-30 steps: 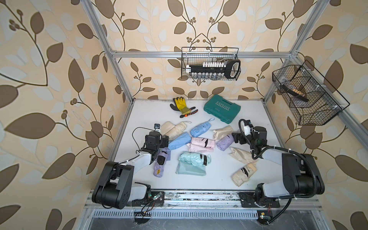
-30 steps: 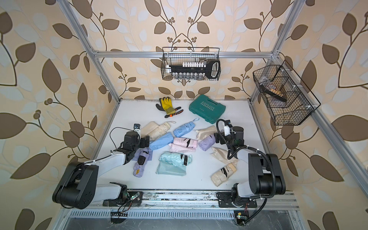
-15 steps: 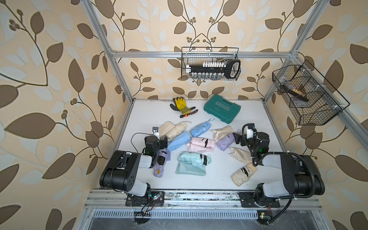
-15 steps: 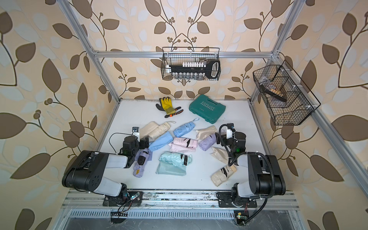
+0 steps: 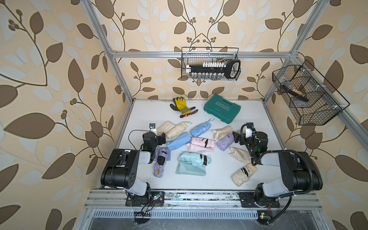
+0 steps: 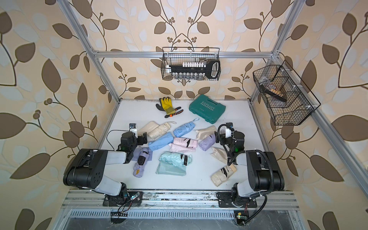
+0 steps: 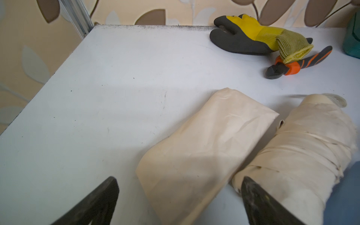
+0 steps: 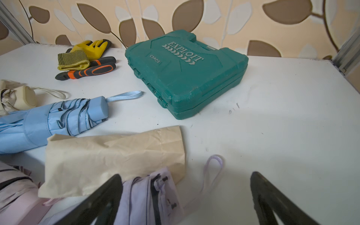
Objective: Take umbrellas out of sleeves
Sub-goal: Reset both arms
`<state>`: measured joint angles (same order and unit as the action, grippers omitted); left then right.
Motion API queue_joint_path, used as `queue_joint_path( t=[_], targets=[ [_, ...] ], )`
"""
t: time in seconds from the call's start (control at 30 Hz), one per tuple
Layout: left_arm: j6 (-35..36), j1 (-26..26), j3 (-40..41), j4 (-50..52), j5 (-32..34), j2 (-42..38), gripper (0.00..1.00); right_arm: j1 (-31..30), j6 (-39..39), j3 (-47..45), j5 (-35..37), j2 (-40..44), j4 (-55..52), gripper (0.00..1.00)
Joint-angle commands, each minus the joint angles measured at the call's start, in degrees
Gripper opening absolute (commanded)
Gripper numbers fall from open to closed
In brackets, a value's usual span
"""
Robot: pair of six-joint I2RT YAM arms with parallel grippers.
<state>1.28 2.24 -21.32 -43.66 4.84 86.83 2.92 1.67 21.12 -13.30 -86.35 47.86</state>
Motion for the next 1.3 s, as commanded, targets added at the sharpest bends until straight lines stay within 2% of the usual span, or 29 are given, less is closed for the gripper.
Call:
queue_joint_path(
  t=[0.0,1.27],
  targets=[
    [-0.71,-0.26,-1.22,0.67,-1.06,-0.17,0.99,-0.23,-0.09,0.93,1.65,-0.47,-1.92,0.99],
    [-0.92,-0.40,-1.18,1.22,-1.21,-0.63,0.99,-0.24,-0.02,0.23,1.73,0.16,-1.27,0.99]
  ],
)
